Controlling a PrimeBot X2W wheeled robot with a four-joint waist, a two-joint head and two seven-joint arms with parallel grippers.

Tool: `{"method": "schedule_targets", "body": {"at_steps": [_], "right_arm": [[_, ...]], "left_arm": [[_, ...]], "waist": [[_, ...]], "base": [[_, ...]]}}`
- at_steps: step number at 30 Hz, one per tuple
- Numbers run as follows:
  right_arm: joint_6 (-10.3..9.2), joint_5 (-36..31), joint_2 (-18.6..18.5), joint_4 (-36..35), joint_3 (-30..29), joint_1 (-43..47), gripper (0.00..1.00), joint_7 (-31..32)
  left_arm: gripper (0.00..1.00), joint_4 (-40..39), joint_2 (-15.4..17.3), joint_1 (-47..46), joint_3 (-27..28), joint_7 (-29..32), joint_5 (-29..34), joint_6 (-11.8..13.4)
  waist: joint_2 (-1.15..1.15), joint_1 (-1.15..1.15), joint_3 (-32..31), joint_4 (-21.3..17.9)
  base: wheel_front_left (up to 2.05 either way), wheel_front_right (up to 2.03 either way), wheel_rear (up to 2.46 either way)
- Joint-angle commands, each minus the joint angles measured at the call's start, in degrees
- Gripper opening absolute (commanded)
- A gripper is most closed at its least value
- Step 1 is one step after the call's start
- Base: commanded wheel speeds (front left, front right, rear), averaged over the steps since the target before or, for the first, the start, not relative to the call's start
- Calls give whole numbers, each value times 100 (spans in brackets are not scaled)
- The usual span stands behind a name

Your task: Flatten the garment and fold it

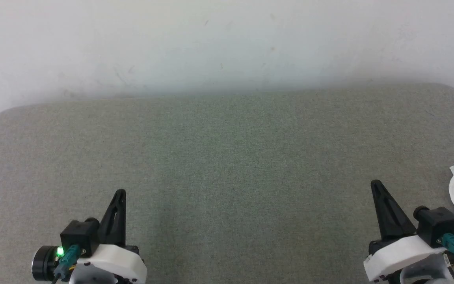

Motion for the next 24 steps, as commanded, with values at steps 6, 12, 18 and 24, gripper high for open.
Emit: {"method": "schedule_targets", "body": {"at_steps": [6,12,18,24], "right_arm": [[-5,-97,14,17,17,-98,0,48],[-6,-136,15,21,24,-123,0,84],[-6,-174,17,26,30,-148,0,121],[-7,-213,19,30,37,-174,0,157]], "left_arm": [[0,-81,-39,-51,-26,84,114,70],[0,-123,-53,-56,-41,154,148,104],[0,-165,-67,-62,-56,224,182,137],[0,-207,-82,-68,-70,294,216,171]], "waist": [[0,0,-10,-2],[0,0,-20,-5],[0,0,-29,-7],[0,0,-39,-9]], "base": [[0,0,0],[0,0,0],[0,0,0],[0,0,0]]}}
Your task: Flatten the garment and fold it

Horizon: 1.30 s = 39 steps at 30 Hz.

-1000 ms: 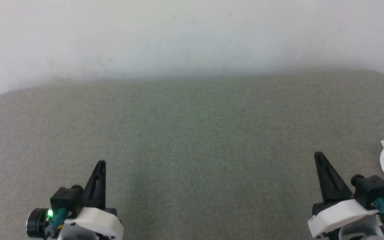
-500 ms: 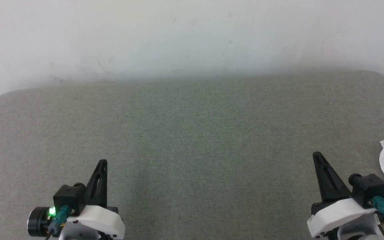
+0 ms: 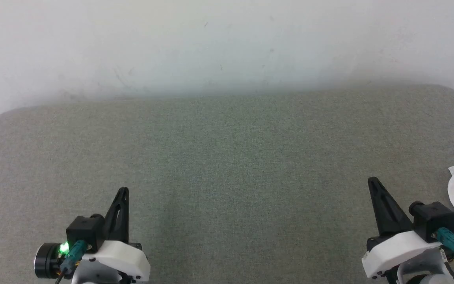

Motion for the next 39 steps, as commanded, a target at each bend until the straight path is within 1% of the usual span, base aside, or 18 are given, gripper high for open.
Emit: {"method": "schedule_targets", "body": {"at_steps": [1,39], "right_arm": [[-7,-41,17,11,5,-75,0,17],[-10,-287,27,39,47,-236,0,248]], "left_arm": [[0,-50,-17,-58,-19,36,60,69],[0,-316,-107,-95,-112,480,274,282]], "waist": [[0,0,-2,-1],[0,0,-63,-15]], "base": [[0,0,0],[0,0,0]]}}
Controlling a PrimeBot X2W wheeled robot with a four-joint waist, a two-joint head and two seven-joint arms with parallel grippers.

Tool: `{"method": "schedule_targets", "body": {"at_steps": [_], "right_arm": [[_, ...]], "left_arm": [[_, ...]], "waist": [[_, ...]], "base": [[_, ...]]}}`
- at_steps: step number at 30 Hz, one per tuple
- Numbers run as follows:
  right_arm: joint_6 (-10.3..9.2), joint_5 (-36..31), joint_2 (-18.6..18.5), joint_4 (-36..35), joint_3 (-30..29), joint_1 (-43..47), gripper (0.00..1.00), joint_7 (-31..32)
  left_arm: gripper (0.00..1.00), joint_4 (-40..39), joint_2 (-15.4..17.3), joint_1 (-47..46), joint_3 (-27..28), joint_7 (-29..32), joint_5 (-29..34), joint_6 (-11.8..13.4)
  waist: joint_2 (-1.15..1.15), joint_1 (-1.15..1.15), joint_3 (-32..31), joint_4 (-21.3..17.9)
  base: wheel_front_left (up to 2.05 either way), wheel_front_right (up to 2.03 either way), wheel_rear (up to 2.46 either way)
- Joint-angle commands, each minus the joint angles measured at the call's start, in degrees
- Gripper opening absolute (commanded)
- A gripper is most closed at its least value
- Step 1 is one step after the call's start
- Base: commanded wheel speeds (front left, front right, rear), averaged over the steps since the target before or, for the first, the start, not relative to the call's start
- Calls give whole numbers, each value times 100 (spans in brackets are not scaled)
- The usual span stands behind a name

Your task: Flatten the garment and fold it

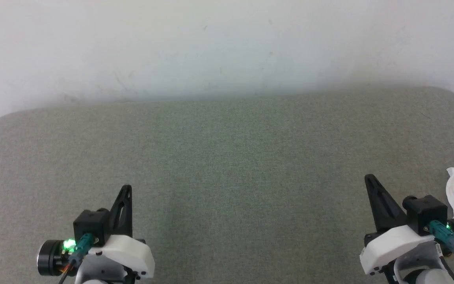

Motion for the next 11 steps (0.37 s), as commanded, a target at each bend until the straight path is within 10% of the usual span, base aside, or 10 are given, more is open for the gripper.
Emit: {"method": "schedule_targets", "body": {"at_steps": [1,11], "right_arm": [[-10,-71,24,10,10,-101,0,38],[-11,-130,26,17,20,-139,0,94]], "left_arm": [[0,-55,-28,-89,-14,44,88,38],[0,-119,-50,-98,-37,151,140,90]], "waist": [[0,0,-3,-1],[0,0,-18,-4]], "base": [[0,0,0],[0,0,0]]}}
